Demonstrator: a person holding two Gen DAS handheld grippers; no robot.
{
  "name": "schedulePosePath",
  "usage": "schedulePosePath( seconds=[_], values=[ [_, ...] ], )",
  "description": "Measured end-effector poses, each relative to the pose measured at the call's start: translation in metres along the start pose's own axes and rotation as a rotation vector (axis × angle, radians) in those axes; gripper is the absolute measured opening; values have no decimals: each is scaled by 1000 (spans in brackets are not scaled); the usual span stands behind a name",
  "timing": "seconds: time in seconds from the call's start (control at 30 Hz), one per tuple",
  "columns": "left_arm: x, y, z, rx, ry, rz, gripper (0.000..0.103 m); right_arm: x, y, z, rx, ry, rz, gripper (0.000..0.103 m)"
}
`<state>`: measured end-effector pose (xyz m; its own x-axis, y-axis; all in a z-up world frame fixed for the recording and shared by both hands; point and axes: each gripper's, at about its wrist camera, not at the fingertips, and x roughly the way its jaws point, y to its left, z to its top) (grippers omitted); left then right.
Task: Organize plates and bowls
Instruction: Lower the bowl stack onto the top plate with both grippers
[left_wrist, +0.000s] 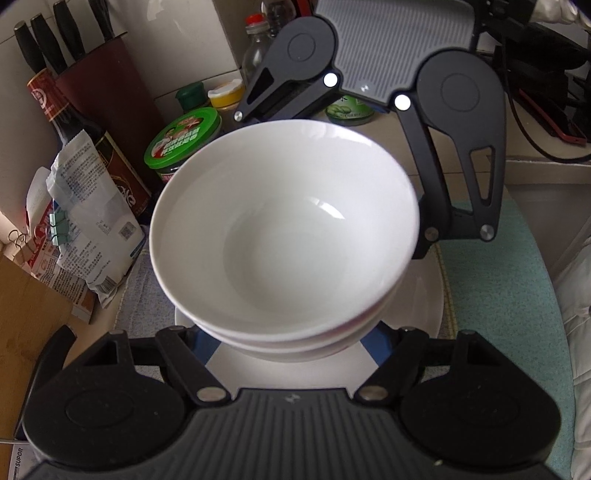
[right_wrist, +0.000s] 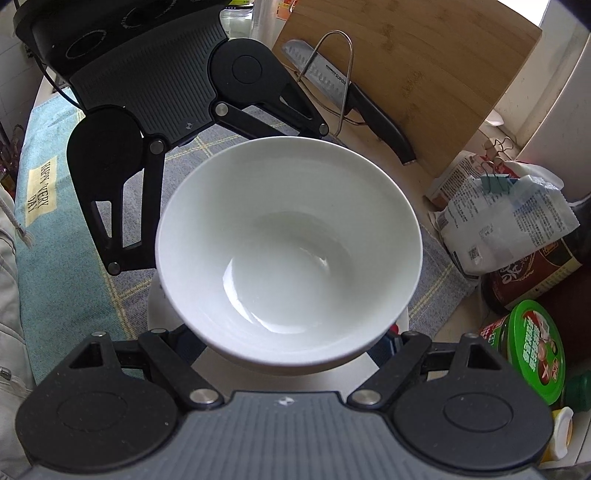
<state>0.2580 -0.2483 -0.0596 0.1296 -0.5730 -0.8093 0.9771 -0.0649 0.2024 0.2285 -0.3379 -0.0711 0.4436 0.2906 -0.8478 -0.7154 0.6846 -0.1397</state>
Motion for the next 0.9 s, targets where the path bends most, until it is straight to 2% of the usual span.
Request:
schedulePosePath(
  seconds=[0.9],
  values=[
    [9, 6, -2, -13, 16, -11, 78, 5, -4, -1, 12, 10, 10, 90]
  ],
)
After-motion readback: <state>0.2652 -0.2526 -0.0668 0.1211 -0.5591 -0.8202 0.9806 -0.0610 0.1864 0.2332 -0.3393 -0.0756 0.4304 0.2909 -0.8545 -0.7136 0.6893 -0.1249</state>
